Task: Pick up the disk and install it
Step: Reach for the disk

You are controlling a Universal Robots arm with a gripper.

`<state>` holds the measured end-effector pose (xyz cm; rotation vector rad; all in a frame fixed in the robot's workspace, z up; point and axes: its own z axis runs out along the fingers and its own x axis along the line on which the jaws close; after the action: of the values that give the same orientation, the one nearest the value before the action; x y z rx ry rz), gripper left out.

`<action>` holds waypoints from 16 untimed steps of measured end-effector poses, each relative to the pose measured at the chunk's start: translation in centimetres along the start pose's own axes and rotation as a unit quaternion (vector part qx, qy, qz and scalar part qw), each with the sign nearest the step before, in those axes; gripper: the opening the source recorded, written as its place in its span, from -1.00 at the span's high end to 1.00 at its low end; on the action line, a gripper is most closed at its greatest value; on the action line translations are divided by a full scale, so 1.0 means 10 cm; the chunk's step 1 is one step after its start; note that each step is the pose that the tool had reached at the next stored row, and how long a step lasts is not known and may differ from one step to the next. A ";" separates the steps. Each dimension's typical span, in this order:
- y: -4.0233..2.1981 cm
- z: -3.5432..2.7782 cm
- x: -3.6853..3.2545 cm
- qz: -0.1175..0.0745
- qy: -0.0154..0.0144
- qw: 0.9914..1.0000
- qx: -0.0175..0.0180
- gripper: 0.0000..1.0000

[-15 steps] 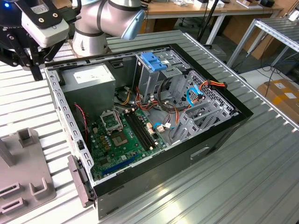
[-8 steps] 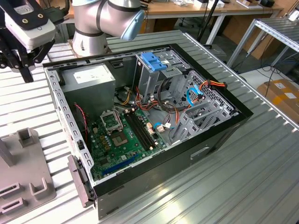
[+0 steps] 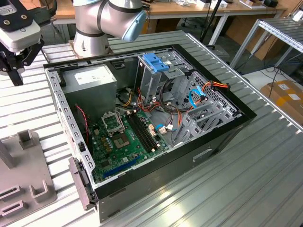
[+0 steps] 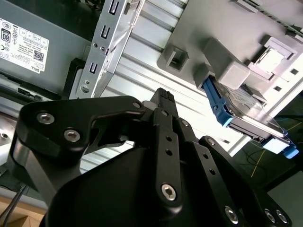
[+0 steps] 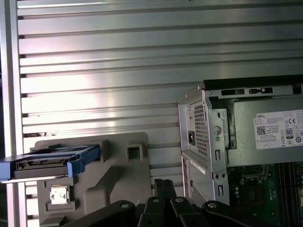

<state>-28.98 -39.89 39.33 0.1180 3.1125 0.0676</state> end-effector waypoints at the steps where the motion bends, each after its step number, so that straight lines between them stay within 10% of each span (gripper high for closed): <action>1: -0.002 0.000 0.021 0.000 0.000 1.000 0.000 0.79; 16: -0.024 -0.009 0.325 0.000 0.000 1.000 0.000 0.79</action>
<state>-32.24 -39.89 39.33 0.1179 3.1125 0.0676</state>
